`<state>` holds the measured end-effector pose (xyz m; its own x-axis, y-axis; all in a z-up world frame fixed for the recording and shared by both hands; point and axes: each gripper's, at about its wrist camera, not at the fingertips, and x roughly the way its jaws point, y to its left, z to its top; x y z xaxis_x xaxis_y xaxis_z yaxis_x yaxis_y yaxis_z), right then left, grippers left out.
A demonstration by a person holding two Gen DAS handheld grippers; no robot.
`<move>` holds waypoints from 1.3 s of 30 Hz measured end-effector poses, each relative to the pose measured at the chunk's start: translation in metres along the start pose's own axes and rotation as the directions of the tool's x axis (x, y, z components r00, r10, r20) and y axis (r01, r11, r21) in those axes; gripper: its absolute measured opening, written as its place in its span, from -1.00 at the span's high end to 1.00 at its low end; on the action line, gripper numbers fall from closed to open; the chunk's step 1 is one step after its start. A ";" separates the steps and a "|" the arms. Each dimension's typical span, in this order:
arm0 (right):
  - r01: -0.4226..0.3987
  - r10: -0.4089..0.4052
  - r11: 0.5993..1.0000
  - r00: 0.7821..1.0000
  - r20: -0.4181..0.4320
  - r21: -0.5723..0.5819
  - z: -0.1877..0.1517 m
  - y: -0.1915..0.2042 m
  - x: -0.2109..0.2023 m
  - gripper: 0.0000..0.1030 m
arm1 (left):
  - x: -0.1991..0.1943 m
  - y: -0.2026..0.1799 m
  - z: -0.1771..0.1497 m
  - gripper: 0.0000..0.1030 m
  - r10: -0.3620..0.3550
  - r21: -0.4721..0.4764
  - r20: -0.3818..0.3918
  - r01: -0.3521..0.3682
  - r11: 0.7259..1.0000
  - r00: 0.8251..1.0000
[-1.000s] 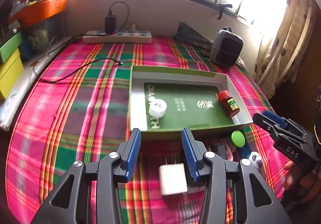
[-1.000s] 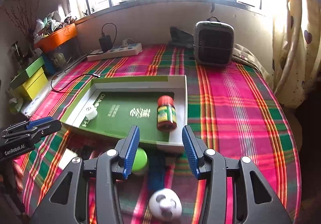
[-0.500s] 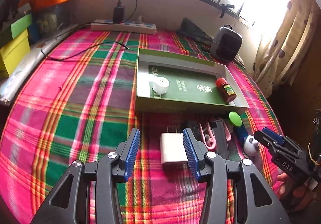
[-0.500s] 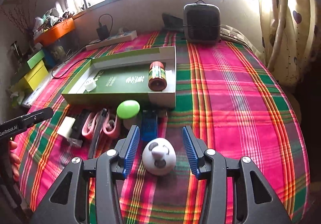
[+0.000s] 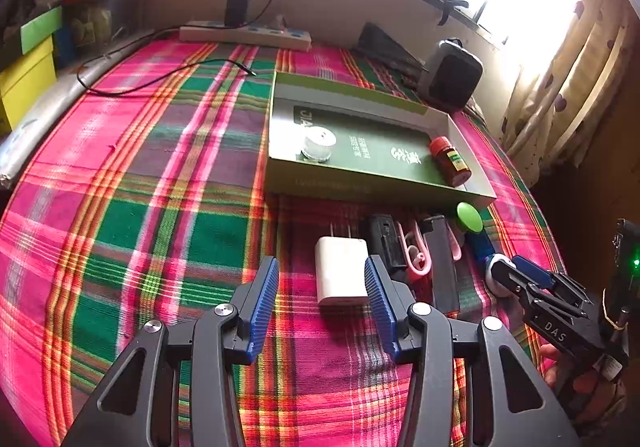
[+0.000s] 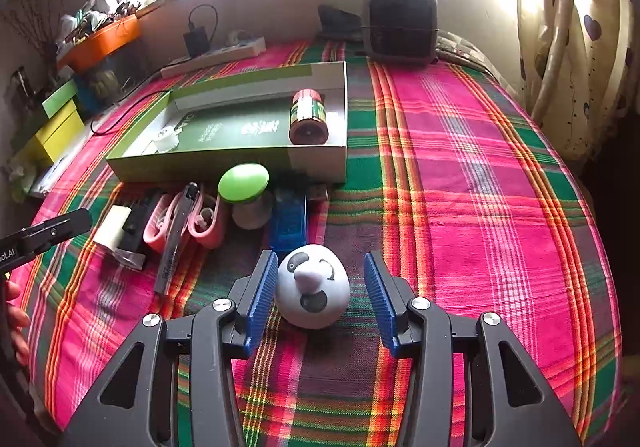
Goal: Organize rigid objects
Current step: 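Grasp the white charger plug with the left tool while the right tool grasps the white round toy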
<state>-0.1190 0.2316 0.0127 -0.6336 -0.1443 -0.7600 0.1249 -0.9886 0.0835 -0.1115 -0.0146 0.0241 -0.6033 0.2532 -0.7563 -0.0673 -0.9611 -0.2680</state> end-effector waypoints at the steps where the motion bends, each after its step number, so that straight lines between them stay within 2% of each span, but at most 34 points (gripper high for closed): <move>1: -0.006 0.006 1.000 1.000 -0.004 0.000 -0.001 -0.001 0.001 0.10 | 0.001 -0.001 0.000 0.14 -0.001 0.005 -0.002 0.001 1.000 1.000; 4: -0.006 0.006 1.000 1.000 -0.011 -0.003 -0.001 -0.001 0.003 0.06 | 0.003 -0.007 -0.001 0.14 -0.010 0.027 -0.005 0.011 1.000 1.000; 5: 0.002 -0.002 1.000 1.000 -0.018 -0.007 -0.001 -0.001 0.004 -0.14 | 0.004 -0.008 -0.001 0.14 -0.016 0.029 -0.008 0.016 0.999 1.000; 7: 0.002 -0.003 1.000 0.999 -0.036 -0.012 -0.002 -0.001 0.007 -0.35 | 0.005 -0.010 -0.002 0.14 -0.014 0.036 -0.013 0.015 0.999 1.000; 13: 0.003 -0.003 1.000 1.000 -0.030 0.012 -0.002 -0.007 0.006 -0.35 | 0.013 -0.012 -0.003 0.14 0.011 0.040 -0.034 -0.010 0.999 0.999; 21: 0.069 -0.070 0.998 0.997 -0.043 -0.013 -0.001 -0.006 0.008 -0.35 | 0.021 -0.016 -0.005 0.14 0.042 0.069 -0.052 -0.038 0.997 0.998; 26: 0.068 -0.068 0.998 0.997 -0.040 -0.006 -0.001 -0.009 0.006 -0.34 | 0.025 -0.016 -0.004 0.14 0.065 0.072 -0.053 -0.062 0.996 0.996; 39: 0.070 -0.070 0.998 0.997 -0.032 -0.006 -0.001 -0.008 0.005 0.01 | 0.028 -0.019 -0.002 0.15 0.087 0.096 -0.036 -0.084 0.992 0.996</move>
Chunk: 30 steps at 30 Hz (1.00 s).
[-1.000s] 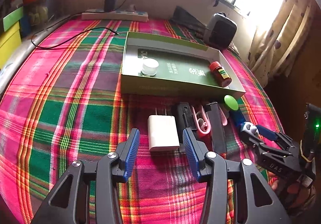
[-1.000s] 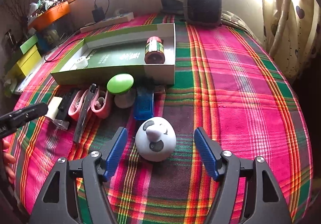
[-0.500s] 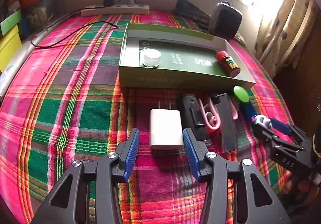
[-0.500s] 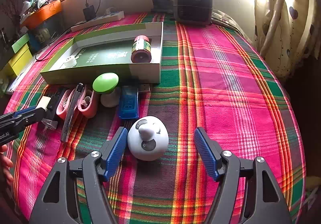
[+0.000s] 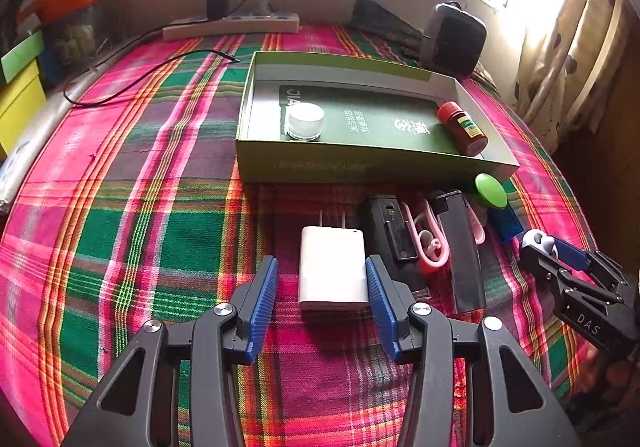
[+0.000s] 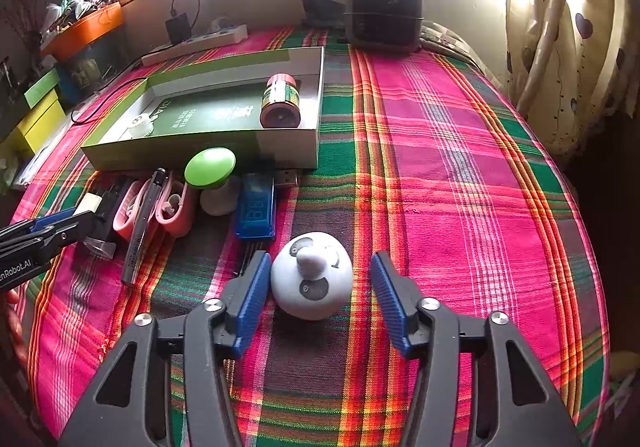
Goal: Organize rigid objects
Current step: 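Grasp the white charger plug with the left tool while the right tool grasps the white round toy, then carry the charger and the toy over the green tray with both tools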
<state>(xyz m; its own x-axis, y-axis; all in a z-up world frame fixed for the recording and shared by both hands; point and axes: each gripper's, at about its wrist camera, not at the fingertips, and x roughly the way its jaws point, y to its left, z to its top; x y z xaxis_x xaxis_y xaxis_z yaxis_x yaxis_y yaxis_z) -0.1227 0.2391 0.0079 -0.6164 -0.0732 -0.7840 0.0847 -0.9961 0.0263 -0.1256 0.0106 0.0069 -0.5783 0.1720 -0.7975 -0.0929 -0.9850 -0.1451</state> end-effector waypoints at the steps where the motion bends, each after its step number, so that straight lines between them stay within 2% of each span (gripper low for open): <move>1: 0.000 0.000 1.000 1.000 0.001 0.001 0.000 0.000 0.000 0.07 | 0.000 0.001 0.000 0.15 -0.001 -0.004 0.002 0.001 1.000 1.000; 3: 0.000 0.000 1.000 1.000 0.002 0.003 0.000 -0.001 0.000 0.15 | 0.000 0.002 0.000 0.19 -0.002 -0.009 0.003 0.002 1.000 1.000; 6: 0.002 -0.002 1.000 1.000 0.003 0.003 -0.001 -0.001 -0.001 0.19 | 0.000 0.004 0.000 0.35 -0.001 -0.014 0.004 0.001 1.000 1.000; 30: -0.010 0.010 1.000 1.000 0.005 0.006 -0.001 -0.001 -0.002 0.19 | -0.001 0.006 -0.001 0.36 -0.004 -0.023 0.007 0.004 1.000 1.000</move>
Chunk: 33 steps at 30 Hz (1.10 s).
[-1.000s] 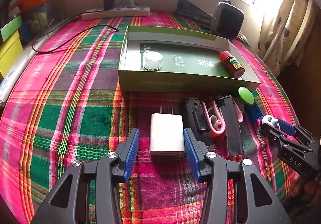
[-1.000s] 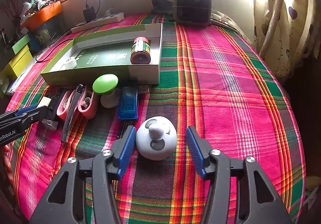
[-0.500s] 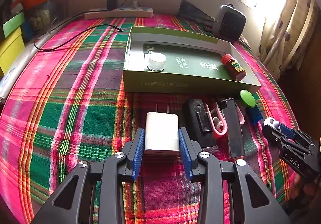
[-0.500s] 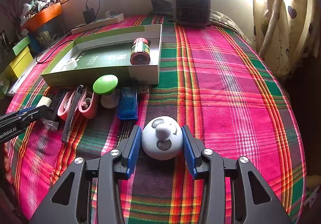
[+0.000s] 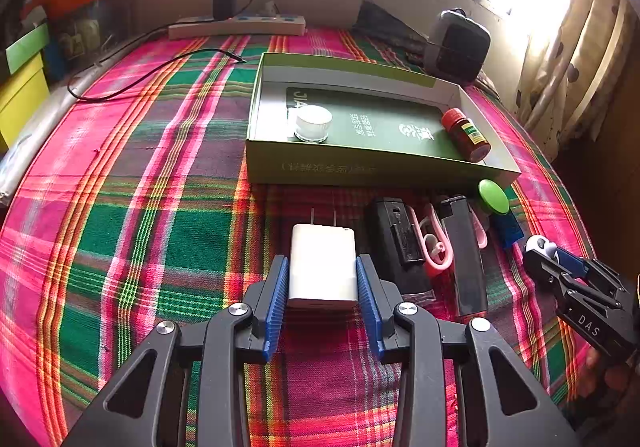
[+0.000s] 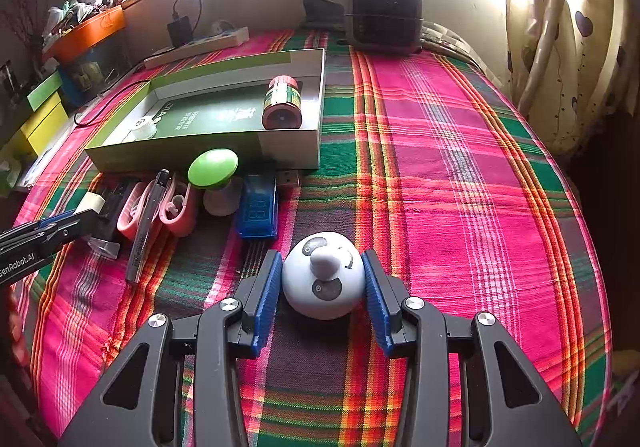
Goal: Organize rigid objects
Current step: 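Carry the charger and the toy over the green tray with both tools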
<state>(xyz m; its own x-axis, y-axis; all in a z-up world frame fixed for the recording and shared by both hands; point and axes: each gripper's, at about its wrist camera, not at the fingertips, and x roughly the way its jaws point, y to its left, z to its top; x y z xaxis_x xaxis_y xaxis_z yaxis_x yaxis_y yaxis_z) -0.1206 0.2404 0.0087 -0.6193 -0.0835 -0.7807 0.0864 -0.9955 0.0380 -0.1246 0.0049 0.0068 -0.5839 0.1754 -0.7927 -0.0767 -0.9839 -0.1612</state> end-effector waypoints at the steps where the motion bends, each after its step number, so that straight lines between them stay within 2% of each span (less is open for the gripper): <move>1: -0.001 0.001 1.000 1.000 0.000 0.000 0.000 0.000 0.000 0.19 | 0.000 0.000 0.000 0.36 -0.002 0.000 -0.001 0.002 1.000 1.000; 15: -0.020 0.020 1.000 0.999 0.026 -0.011 0.003 0.002 -0.009 0.19 | -0.010 -0.001 0.001 0.37 -0.005 0.001 0.017 0.005 1.000 1.000; 24: -0.029 0.029 0.999 0.999 0.027 -0.013 0.002 0.002 -0.009 0.19 | -0.003 -0.001 -0.003 0.37 -0.004 0.011 -0.013 0.004 1.000 1.000; 33: -0.031 0.032 0.999 0.999 0.024 -0.015 0.002 0.004 -0.008 0.19 | 0.002 -0.003 0.001 0.35 0.019 0.021 -0.005 -0.019 1.000 1.000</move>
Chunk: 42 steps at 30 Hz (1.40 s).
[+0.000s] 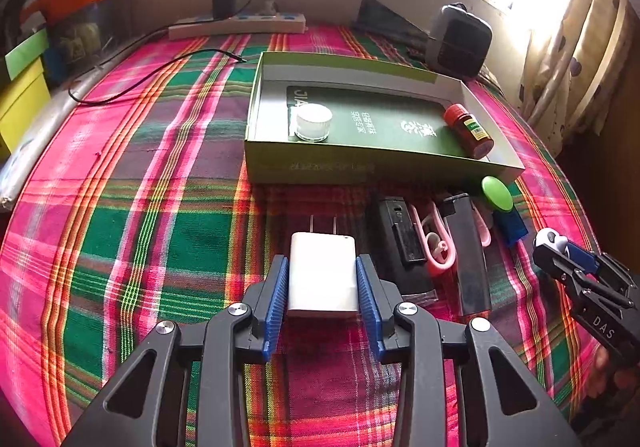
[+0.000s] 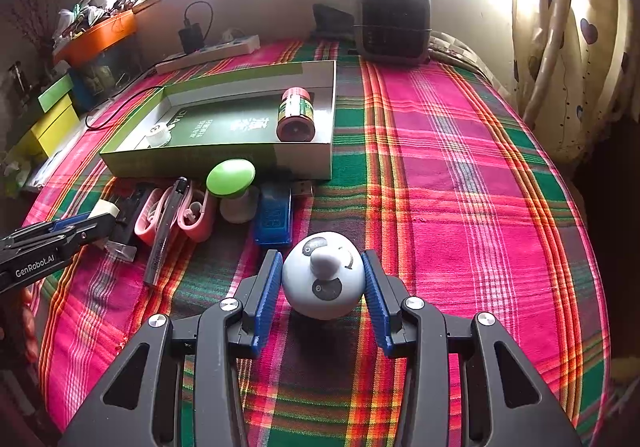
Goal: Organize rigid objects
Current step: 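Carry the charger and the toy over the green tray with both tools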
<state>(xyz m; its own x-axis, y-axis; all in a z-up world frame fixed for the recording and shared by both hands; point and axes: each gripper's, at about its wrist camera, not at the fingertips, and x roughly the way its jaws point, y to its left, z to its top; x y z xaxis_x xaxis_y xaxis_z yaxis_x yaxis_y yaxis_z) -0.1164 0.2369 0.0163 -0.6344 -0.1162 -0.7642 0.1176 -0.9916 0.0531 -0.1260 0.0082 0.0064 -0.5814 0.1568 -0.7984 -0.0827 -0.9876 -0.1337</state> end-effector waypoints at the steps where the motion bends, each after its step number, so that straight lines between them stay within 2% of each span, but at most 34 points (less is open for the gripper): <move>1: 0.000 0.000 1.000 1.000 0.000 0.000 0.000 0.000 0.000 0.19 | 0.000 0.000 0.000 0.36 0.000 0.000 0.001 0.000 1.000 1.000; 8: -0.002 0.002 1.000 1.000 0.009 -0.005 0.003 0.000 -0.004 0.19 | -0.006 0.000 0.001 0.36 0.003 0.004 0.004 -0.003 1.000 1.000; 12: -0.011 0.011 1.000 0.999 0.031 -0.008 0.010 0.001 -0.012 0.19 | -0.021 -0.002 0.007 0.36 -0.006 0.019 0.037 0.005 1.000 0.999; 24: -0.060 0.067 0.996 0.993 0.098 -0.067 0.054 0.019 -0.027 0.19 | -0.040 -0.007 0.043 0.36 -0.041 0.049 0.087 0.037 0.998 0.995; 33: -0.098 0.106 0.991 0.990 0.091 -0.097 0.088 0.033 -0.008 0.19 | -0.030 -0.004 0.073 0.36 -0.056 0.051 0.097 0.051 0.997 0.994; 42: -0.120 0.128 0.985 0.990 0.055 -0.126 0.120 0.045 0.033 0.19 | 0.000 0.003 0.105 0.36 -0.058 0.057 0.081 0.053 0.997 0.995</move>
<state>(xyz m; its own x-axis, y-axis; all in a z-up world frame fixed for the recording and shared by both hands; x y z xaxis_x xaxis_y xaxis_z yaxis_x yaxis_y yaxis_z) -0.2238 0.1820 0.0712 -0.6550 -0.2449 -0.7148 0.2881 -0.9555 0.0634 -0.2113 0.0043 0.0672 -0.6392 0.2119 -0.7392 -0.1593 -0.9769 -0.1423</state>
